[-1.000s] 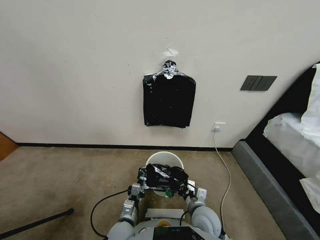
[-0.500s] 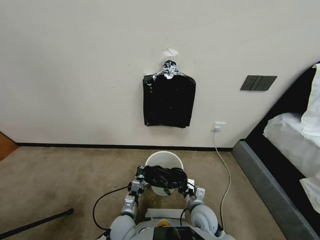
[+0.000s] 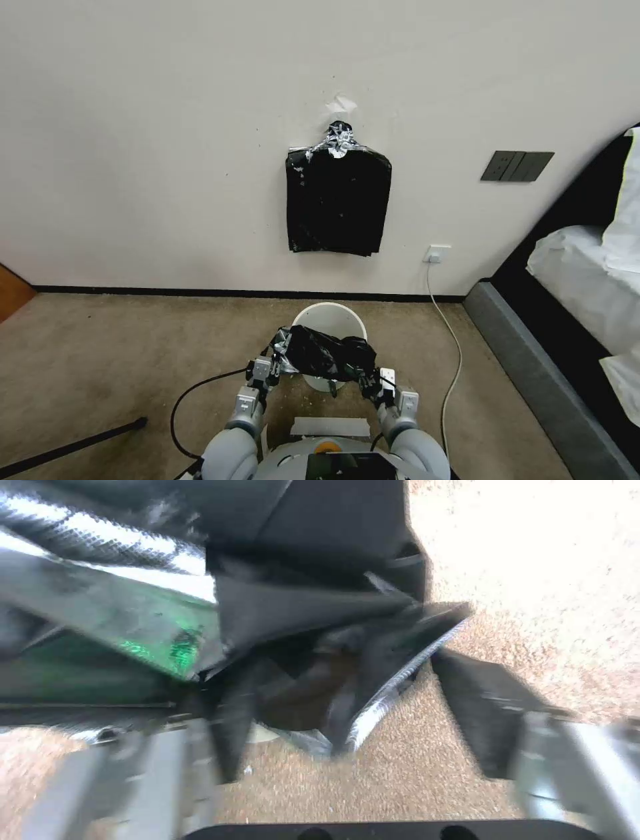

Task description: Place a trash bag onto the trash bin.

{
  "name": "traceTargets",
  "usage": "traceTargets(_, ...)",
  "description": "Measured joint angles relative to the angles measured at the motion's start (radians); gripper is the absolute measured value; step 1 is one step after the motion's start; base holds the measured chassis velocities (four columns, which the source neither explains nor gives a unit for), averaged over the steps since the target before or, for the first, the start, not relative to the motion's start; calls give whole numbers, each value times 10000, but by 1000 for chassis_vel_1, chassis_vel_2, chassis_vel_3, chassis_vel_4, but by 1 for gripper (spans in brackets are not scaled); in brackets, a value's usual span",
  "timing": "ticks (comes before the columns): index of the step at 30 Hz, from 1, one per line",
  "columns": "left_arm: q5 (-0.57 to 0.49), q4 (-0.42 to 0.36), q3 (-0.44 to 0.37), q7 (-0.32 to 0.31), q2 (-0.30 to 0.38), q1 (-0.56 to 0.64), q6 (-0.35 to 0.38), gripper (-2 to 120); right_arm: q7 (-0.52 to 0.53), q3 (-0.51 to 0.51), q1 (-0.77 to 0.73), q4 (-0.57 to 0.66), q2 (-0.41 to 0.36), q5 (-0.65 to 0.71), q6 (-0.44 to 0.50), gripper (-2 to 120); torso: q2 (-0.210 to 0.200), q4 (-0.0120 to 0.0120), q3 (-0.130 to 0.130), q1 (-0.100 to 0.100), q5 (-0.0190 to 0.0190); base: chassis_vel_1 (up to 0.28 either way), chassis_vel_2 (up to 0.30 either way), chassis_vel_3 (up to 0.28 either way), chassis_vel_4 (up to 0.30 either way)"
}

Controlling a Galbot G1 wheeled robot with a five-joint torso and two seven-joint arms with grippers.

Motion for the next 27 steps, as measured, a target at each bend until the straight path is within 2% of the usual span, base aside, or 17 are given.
traceTargets(1, 82, -22, -18, -3, 13, 50, -64, 72, -49, 1, -166, 173, -92, -85, 14, 78, 0, 0, 0, 0, -1, 0, 0, 0, 0)
traceTargets(4, 134, -75, -27, -3, 48, 121, -94, 77, -128, 9, -307, 309, -187, -160, 17, 84, 1, 0, 0, 0, 0, 0, 0, 0, 0)
traceTargets(5, 257, -160, -59, 7, 134, 264, -185, 87, -254, 26, -491, 471, -314, -297, 18, 93, 0, -1, 0, 0, -1, 0, 0, 0, 0)
traceTargets(8, 380, -228, -114, 41, 211, 414, -269, 92, -306, 43, -635, 578, -421, -455, 17, 97, 0, 0, 0, 0, 0, 0, 0, 0, 0)
traceTargets(9, 514, -313, -204, 75, 309, 615, -344, 98, -385, 60, -828, 718, -543, -672, 17, 100, 0, 0, 0, 0, 0, 0, 0, 0, 0)
traceTargets(16, 1024, -505, -437, 95, 381, 1141, -710, 100, -762, 149, -1287, 1030, -819, -1388, 366, 100, 0, 1, 0, 0, 1, 0, 0, 0, 0)
traceTargets(21, 1894, -813, -813, 84, 174, 1434, -1754, 100, -1933, 468, -1804, 1376, -1150, -2245, 1366, 100, 0, -3, 0, 0, 1, 0, 0, 0, 0)
traceTargets(27, 1998, -1173, -1300, 96, 0, 1744, -2527, 100, -2715, 716, -2027, 1783, -1437, -2663, 2166, 100, 0, -1, 0, 0, 1, 0, 0, 0, 0)
